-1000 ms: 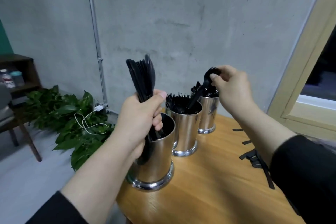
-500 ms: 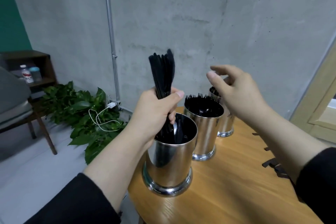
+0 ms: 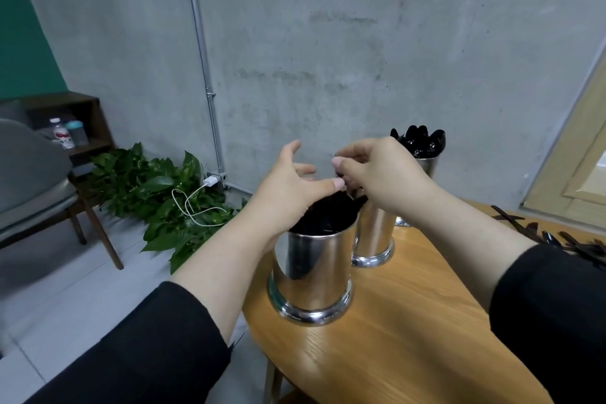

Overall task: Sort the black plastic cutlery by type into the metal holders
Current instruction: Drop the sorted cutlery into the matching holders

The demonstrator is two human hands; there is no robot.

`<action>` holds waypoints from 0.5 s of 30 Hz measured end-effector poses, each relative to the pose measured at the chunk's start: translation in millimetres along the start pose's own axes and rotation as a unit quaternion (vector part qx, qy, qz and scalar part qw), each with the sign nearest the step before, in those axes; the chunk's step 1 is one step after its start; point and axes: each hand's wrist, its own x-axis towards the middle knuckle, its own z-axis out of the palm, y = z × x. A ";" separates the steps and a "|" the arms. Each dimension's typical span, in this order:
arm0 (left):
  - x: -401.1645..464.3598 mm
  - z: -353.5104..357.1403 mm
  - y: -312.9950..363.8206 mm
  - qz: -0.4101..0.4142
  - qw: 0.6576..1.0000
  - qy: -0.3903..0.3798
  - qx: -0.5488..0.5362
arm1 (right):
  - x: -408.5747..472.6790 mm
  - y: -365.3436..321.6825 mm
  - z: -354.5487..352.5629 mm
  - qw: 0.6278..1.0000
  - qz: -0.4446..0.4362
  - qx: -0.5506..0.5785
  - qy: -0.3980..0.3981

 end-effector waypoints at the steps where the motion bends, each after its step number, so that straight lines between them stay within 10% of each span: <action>1: -2.4 -0.8 1.2 0.008 1.000 0.004 -0.008 | -1.8 5.1 0.4 1.000 0.000 0.007 0.004; 15: -36.5 153.6 42.0 0.316 0.944 0.060 0.078 | -144.4 178.6 -105.7 0.979 0.112 -0.110 0.128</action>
